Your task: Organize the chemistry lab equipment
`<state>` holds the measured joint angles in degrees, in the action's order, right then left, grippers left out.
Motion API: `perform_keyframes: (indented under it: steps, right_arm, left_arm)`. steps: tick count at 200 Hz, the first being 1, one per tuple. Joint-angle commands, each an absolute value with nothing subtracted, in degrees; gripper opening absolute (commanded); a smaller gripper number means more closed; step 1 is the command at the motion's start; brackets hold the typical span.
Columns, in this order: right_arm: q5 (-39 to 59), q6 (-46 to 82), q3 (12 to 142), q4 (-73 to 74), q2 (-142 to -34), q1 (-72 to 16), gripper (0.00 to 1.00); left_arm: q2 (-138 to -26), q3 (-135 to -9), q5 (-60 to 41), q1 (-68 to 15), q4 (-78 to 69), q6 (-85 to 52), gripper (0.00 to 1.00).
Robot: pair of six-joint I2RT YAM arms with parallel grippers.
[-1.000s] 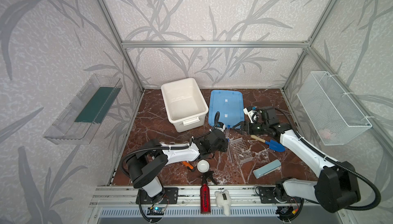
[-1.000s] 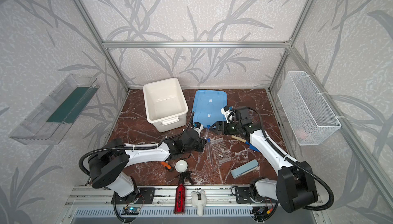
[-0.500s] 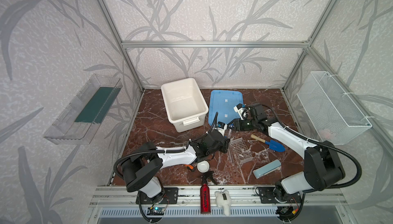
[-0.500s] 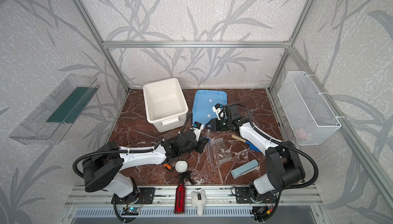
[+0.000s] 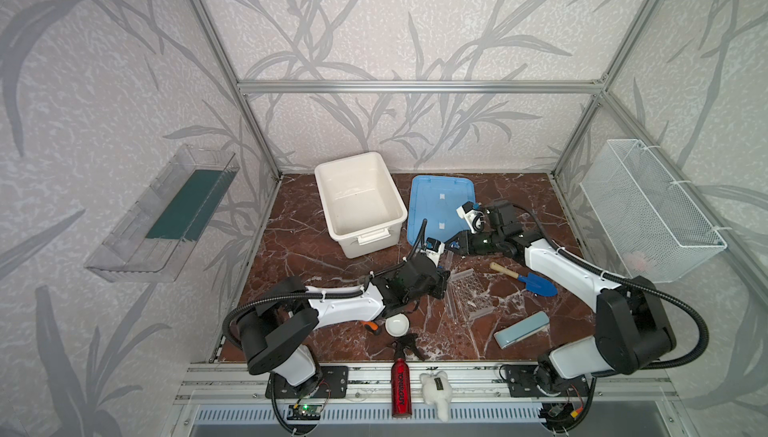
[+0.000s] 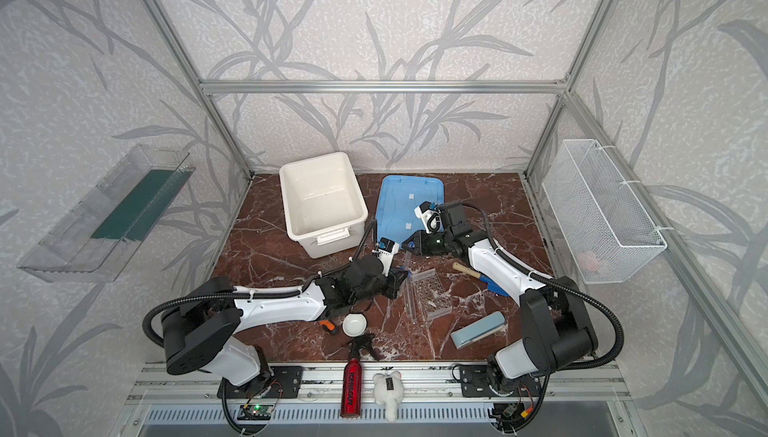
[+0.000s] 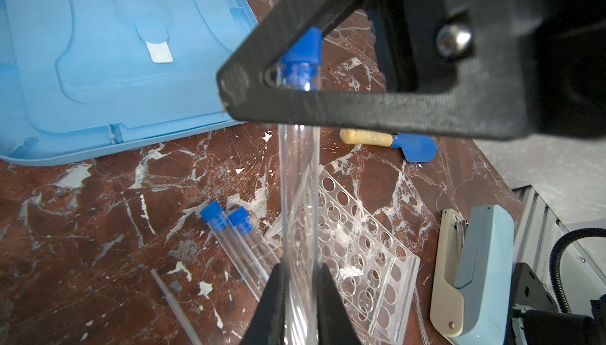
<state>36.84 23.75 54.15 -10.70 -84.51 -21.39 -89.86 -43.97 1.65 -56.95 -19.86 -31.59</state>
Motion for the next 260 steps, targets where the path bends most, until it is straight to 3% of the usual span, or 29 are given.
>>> perform_keyframes:
  steps: [1, 17, 47, 111, 260]
  right_arm:
    - [34.03, 21.47, 52.99, -12.1, -80.25, -21.36, 0.12]
    - [29.83, 19.77, 51.37, -11.69, -76.38, -21.36, 0.12]
    - [18.14, 14.17, 46.86, -10.66, -66.45, -22.03, 0.12]
    - [5.21, 8.7, 33.01, 3.68, -52.19, -23.02, 0.13]
    - [2.53, 4.62, 26.04, 16.76, -55.28, -24.86, 0.12]
  left_arm:
    - [-90.18, -44.28, 2.48, -57.21, -22.26, -31.25, 0.6]
    - [-89.35, -44.85, 2.95, -57.14, -21.57, -33.92, 0.86]
    - [-87.48, -48.09, -1.16, -57.12, -17.76, -37.27, 0.97]
    - [-90.36, -53.97, -3.52, -57.06, -9.21, -46.15, 0.97]
    - [-96.27, -56.49, -3.69, -56.86, -4.88, -47.78, 0.99]
